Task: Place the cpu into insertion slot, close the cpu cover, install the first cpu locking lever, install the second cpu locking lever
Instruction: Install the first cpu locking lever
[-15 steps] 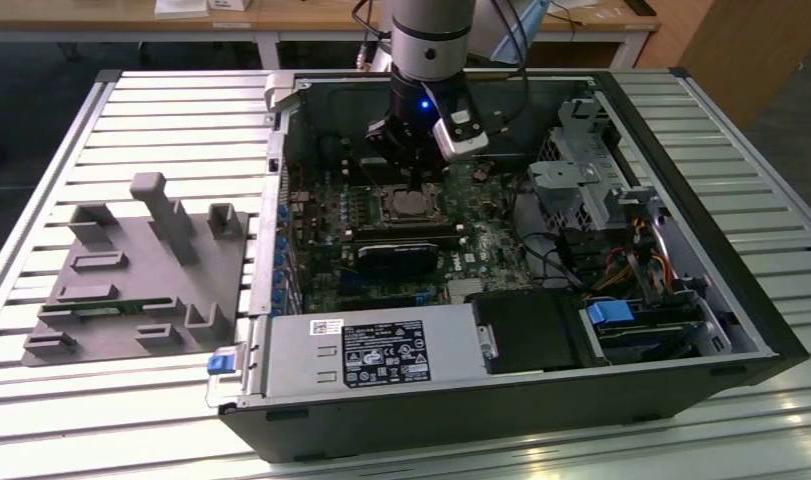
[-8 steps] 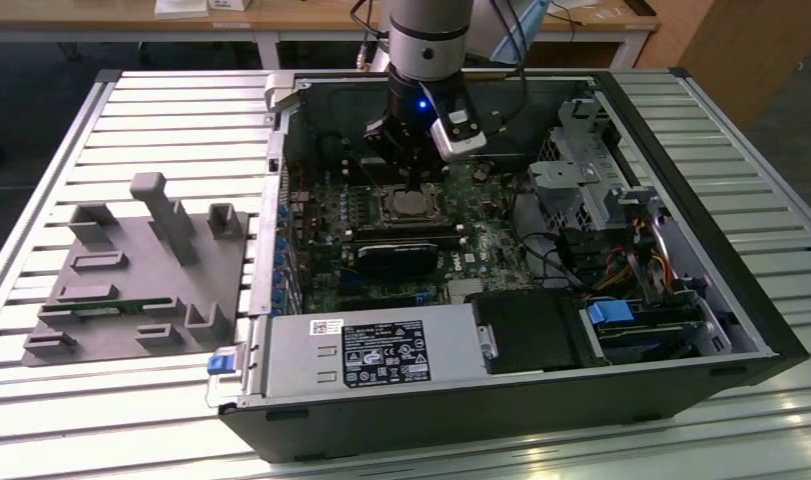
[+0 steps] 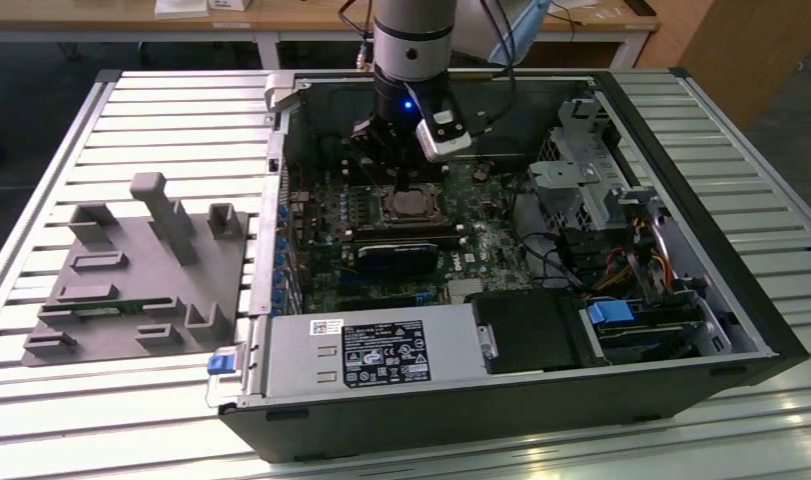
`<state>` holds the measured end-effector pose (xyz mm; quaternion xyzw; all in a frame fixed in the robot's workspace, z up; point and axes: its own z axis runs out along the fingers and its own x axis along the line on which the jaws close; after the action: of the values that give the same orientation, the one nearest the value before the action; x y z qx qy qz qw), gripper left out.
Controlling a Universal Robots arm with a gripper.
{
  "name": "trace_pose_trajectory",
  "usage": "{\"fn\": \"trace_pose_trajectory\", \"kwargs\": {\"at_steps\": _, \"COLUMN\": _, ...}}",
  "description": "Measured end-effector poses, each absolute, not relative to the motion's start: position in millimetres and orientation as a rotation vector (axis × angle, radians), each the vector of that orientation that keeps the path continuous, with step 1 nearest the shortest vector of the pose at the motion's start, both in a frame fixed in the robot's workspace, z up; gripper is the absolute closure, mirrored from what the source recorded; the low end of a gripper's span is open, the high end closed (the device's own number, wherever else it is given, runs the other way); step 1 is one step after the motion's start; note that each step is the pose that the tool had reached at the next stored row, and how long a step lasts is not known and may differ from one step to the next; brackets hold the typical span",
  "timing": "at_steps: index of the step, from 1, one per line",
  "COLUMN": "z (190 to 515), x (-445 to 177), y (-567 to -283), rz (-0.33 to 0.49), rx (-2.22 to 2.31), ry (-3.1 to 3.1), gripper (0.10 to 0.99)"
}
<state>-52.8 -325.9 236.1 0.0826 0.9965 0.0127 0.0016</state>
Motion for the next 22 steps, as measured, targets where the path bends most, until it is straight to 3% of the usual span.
{"fn": "trace_pose_trajectory", "kwargs": {"at_steps": 22, "z": 236, "x": -103, "y": -326, "rz": 0.052, "rx": 0.259, "ry": 3.123, "gripper": 0.980}}
